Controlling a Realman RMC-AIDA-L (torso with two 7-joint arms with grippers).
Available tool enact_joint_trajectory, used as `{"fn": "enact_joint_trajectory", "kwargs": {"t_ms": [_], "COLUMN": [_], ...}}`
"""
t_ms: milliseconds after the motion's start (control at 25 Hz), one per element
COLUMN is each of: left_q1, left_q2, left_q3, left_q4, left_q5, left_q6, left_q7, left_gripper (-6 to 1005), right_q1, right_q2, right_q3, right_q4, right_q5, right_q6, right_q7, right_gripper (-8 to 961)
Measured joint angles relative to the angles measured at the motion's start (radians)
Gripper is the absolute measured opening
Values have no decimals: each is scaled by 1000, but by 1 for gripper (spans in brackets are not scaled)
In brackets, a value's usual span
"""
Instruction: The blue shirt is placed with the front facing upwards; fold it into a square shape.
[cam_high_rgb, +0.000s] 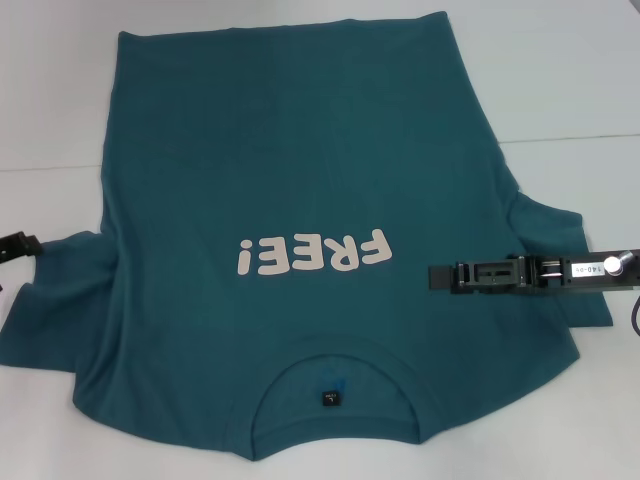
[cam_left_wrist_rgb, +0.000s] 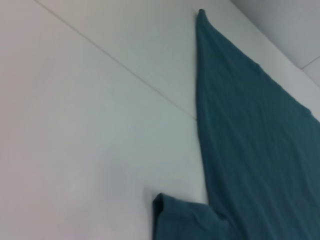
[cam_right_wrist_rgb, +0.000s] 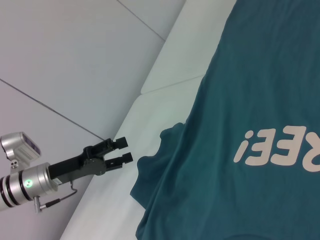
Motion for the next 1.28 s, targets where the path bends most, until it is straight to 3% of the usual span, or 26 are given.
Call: {"fn": "enact_joint_trajectory", "kwargs": {"t_ms": [560,1280], "left_q1": [-15,-18], "left_q2": [-5,-5], "left_q3": [76,81], "left_q4": [-60,-82], "left_q5": [2,27], "left_q6": [-103,-107], "left_q7": [21,26], "left_gripper": [840,817], "right_q1": [-10,-14], "right_q2": [-1,-2], "right_q3": [5,9], "right_q4": [4,7], "right_q5": [0,0], "right_q6": [3,7], "right_q7": [-6,-6], "right_gripper": [819,819]}}
